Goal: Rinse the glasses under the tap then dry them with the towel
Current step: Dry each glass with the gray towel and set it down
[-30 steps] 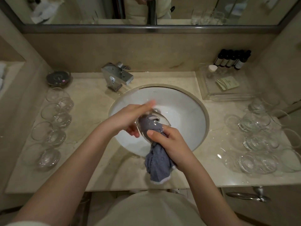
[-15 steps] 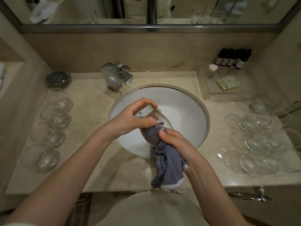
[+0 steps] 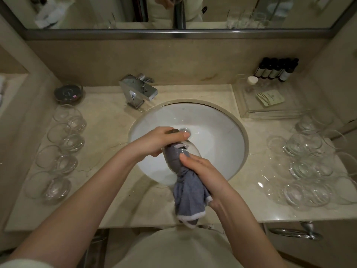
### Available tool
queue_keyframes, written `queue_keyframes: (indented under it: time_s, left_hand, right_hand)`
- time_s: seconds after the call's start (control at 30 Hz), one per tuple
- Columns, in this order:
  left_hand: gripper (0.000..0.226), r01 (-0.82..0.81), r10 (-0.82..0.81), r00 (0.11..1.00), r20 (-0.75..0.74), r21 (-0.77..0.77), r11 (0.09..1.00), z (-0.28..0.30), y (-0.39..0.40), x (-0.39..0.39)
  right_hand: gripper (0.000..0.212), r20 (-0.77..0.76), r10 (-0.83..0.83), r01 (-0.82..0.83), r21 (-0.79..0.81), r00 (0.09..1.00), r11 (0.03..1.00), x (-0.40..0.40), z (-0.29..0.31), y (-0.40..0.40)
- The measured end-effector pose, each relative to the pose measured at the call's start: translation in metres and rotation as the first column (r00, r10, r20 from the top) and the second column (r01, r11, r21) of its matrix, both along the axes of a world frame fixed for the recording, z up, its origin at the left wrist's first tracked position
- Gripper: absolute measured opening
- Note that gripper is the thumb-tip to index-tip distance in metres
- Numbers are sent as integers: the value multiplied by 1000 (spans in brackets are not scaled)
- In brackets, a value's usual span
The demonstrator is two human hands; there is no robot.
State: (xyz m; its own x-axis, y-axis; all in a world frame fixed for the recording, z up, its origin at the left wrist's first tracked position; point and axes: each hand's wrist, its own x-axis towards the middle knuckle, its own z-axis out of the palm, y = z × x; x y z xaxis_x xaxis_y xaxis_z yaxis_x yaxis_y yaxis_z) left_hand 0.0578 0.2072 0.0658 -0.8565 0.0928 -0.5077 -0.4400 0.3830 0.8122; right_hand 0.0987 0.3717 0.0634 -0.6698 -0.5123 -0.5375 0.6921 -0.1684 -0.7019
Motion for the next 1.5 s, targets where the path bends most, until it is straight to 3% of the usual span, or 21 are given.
queue_keyframes:
  time_s: [0.1,0.17,0.23,0.3,0.37,0.43,0.5,0.6,0.67,0.8,0.93,1.07,1.2,1.3,1.37,1.43,1.5]
  left_hand:
    - [44,27,-9,993,-116,156,987,2,-4,4]
    - [28,75,-34,984,-175,231,970,0,-9,4]
    - [26,107,-69,982,-178,216,971,2,-13,3]
    - [26,133,-121,989,-81,161,978,7,-14,0]
    - [43,173,-180,981,70,96,980,10,-15,-2]
    - [56,201,-204,973,104,39,979,7,-14,-4]
    - [55,198,-204,977,56,90,976,3,-15,-3]
    - [50,178,-178,984,-18,186,966,-3,-22,2]
    - [48,198,-190,980,-61,214,956,-4,-28,5]
    - [44,221,-223,975,-18,245,944,-3,-38,7]
    - [52,160,-178,978,112,155,975,-3,-27,9]
    - [44,72,-68,997,-28,194,978,-6,-21,11]
    - [54,134,-109,984,-139,191,972,2,-28,14]
    - [55,223,-186,962,-200,180,958,6,-37,18]
    - [58,260,-208,948,-240,208,943,5,-43,23]
    - [62,273,-214,940,-265,214,938,1,-48,27]
    - [65,259,-205,951,-230,239,936,-3,-50,30]
  right_hand:
    - [41,182,-59,93,-186,982,978,0,-3,0]
    - [41,174,-52,93,-237,983,967,-1,-5,0]
    - [33,94,-38,54,-183,995,982,-3,-4,2]
    - [26,11,-41,42,-68,999,997,-4,-3,4]
    - [22,-138,1,10,77,990,997,-4,-2,4]
    - [20,-214,53,-20,157,975,987,-1,-1,0]
    - [24,-124,38,-26,102,991,994,-1,2,-1]
    - [41,127,3,8,-84,992,996,-2,6,2]
    - [43,192,-2,31,-151,981,988,-2,6,3]
    - [35,20,29,-28,-40,999,999,-1,4,1]
    - [28,-139,45,-35,75,989,997,1,1,-5]
    - [38,-230,95,-73,103,969,992,2,5,-8]
    - [34,-286,141,-114,107,948,988,1,4,-6]
    - [32,-208,134,-140,-13,969,990,1,3,-5]
    - [39,-70,122,-129,-103,990,986,0,0,-3]
    - [38,-5,116,-116,-113,993,987,-2,0,-2]
    - [33,-55,112,-115,-58,992,992,-3,-1,-2]
